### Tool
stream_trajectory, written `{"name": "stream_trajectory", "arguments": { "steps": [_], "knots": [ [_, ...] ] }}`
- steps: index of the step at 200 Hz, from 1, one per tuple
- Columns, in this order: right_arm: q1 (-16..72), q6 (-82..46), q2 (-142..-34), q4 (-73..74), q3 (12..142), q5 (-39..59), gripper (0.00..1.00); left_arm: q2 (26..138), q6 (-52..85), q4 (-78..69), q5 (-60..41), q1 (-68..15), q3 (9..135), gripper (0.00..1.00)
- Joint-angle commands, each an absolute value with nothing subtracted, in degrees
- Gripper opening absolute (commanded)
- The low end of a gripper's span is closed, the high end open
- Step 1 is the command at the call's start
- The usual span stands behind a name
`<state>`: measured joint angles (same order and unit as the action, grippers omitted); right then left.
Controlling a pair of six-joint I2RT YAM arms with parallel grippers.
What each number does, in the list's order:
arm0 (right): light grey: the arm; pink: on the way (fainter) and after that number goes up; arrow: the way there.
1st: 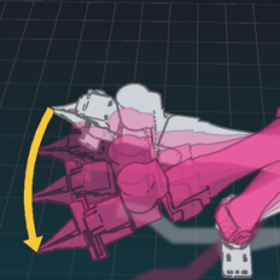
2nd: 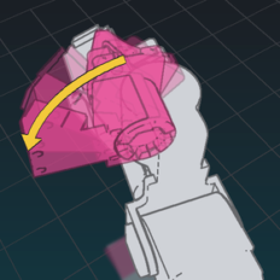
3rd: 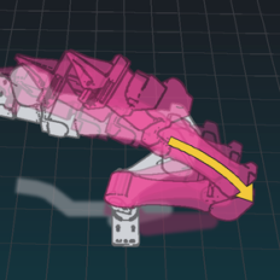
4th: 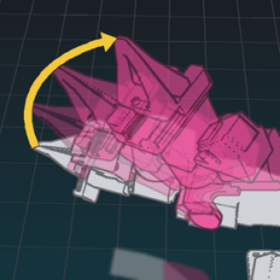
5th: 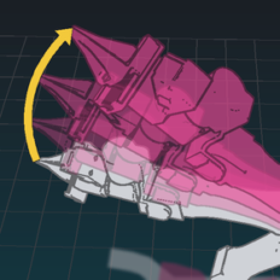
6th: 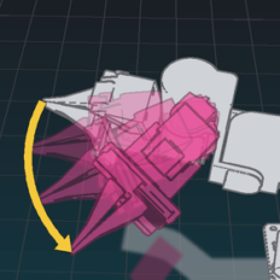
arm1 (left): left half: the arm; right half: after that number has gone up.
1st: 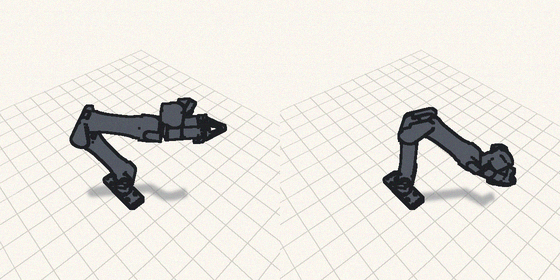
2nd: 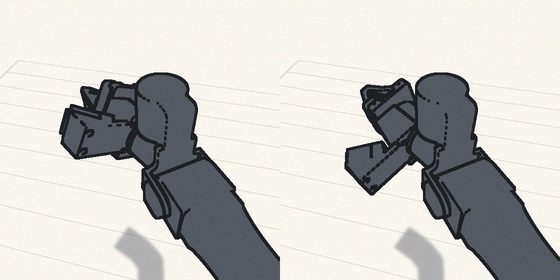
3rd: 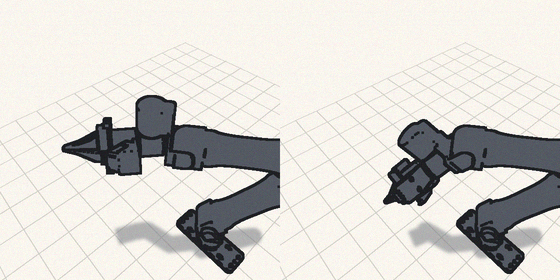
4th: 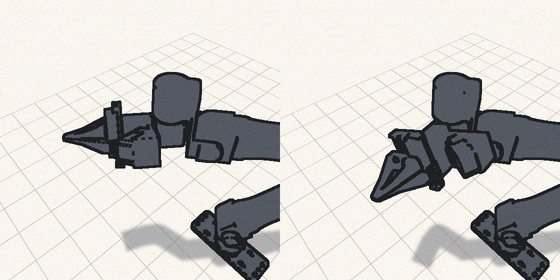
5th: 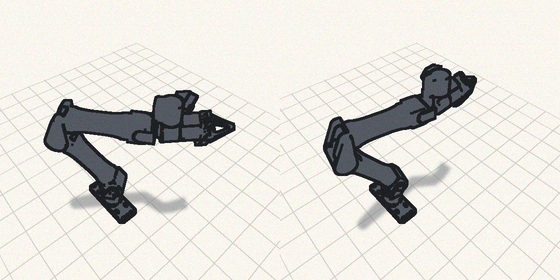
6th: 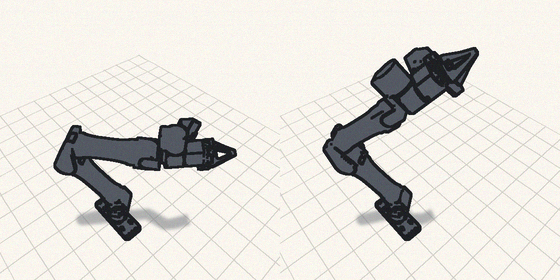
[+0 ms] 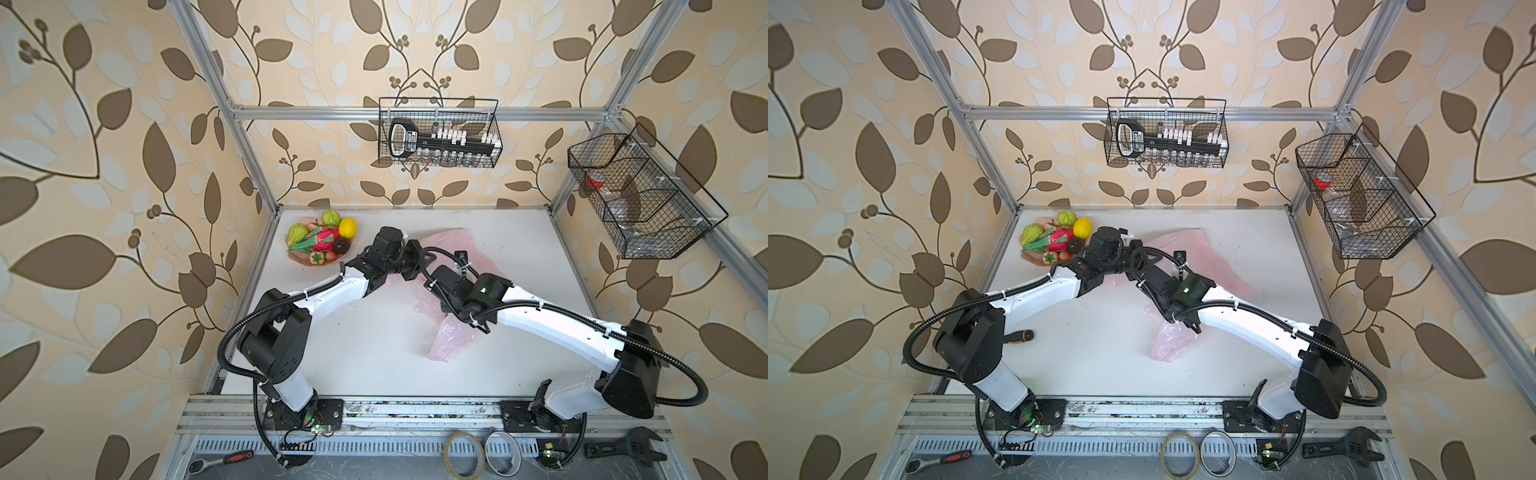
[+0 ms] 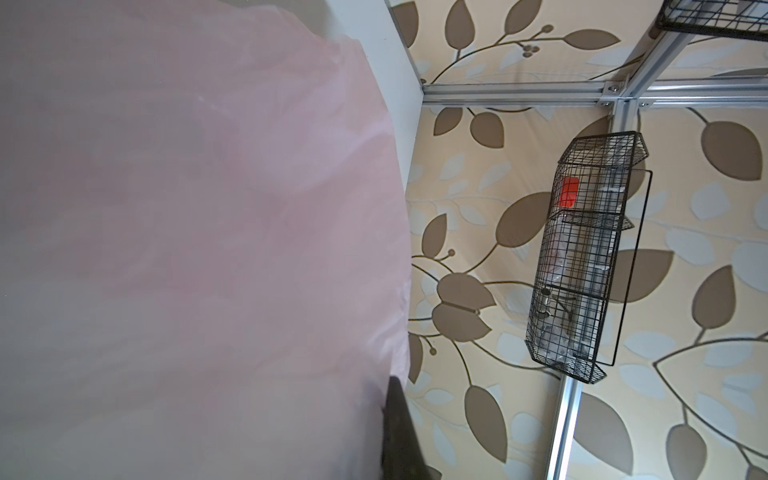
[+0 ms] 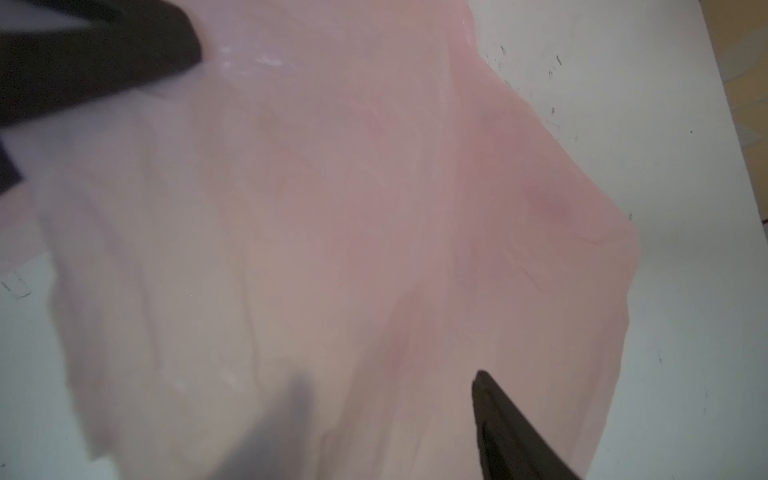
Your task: Place the fruits into the plastic bag
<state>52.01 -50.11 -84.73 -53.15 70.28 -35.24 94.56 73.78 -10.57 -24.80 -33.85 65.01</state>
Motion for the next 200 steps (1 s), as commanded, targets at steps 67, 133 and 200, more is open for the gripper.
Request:
{"name": "stream_trajectory", "arguments": {
  "steps": [67,133,200],
  "knots": [
    [51.84,-50.78,-80.62,-55.87,72.87,-34.47,0.0,98.03,62.44,0.59,-28.4,-33.36,78.1,0.0],
    [49.11,-53.69,-75.9,-53.66,76.03,-22.42,0.0,108.7,50.21,11.73,-33.7,-32.7,96.33,0.29],
    [35.4,-53.52,-73.75,-44.89,73.34,-5.37,0.0,116.25,49.39,18.23,-34.54,-31.5,115.05,0.99]
  ]
}}
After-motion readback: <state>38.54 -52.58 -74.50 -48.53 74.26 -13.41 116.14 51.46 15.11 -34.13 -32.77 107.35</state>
